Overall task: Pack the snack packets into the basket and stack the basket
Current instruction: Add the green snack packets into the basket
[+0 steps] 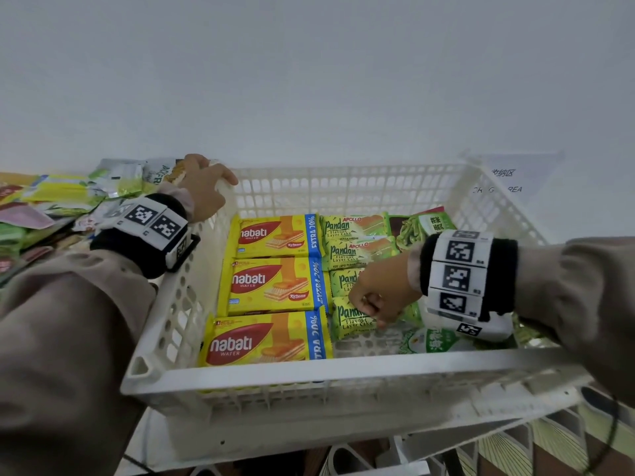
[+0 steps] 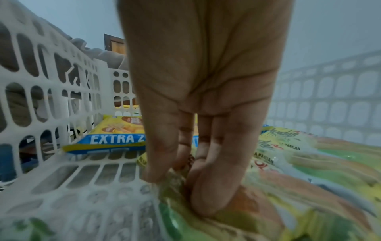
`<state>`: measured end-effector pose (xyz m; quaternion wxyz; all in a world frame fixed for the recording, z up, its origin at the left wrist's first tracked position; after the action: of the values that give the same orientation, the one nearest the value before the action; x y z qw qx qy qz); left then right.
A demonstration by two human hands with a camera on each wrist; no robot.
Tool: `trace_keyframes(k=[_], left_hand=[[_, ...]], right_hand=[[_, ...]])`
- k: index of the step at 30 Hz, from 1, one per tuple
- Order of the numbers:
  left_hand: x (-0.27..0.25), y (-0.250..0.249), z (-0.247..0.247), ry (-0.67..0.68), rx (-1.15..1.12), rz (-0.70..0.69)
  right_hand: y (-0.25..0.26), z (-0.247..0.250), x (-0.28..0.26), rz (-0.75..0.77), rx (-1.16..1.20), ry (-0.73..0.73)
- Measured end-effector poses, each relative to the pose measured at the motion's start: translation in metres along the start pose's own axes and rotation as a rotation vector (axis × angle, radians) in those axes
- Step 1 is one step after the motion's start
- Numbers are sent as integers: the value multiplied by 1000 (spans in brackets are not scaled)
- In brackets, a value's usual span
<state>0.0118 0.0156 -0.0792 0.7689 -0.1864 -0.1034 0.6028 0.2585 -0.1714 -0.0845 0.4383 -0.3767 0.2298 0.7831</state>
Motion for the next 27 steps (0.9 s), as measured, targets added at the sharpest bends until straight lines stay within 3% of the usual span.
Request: trace_keyframes(k=[7,13,22,27], left_hand=[[-6,-5,0,-8,-3,12],[-12,-10,2,-12,-2,31],[-20,-18,5,-7,0,19],[-18,-16,7,33,17,16]], right_hand=[[0,0,4,5,-17,-1],[7,1,10,-12,-205,-23],[9,10,6,-17,-114,103],[3,10,5,4,80,174]])
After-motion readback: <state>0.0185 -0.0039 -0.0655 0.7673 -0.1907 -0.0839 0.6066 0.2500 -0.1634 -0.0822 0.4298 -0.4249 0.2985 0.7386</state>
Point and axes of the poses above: each hand's wrist, its own x-axis towards the middle knuckle, its own z-axis out of the back of the hand, y = z × x, the point moved 2 cm from there along x, towards the middle knuckle, and after that the axes turned 9 degrees about y, right-handed, at the moved point
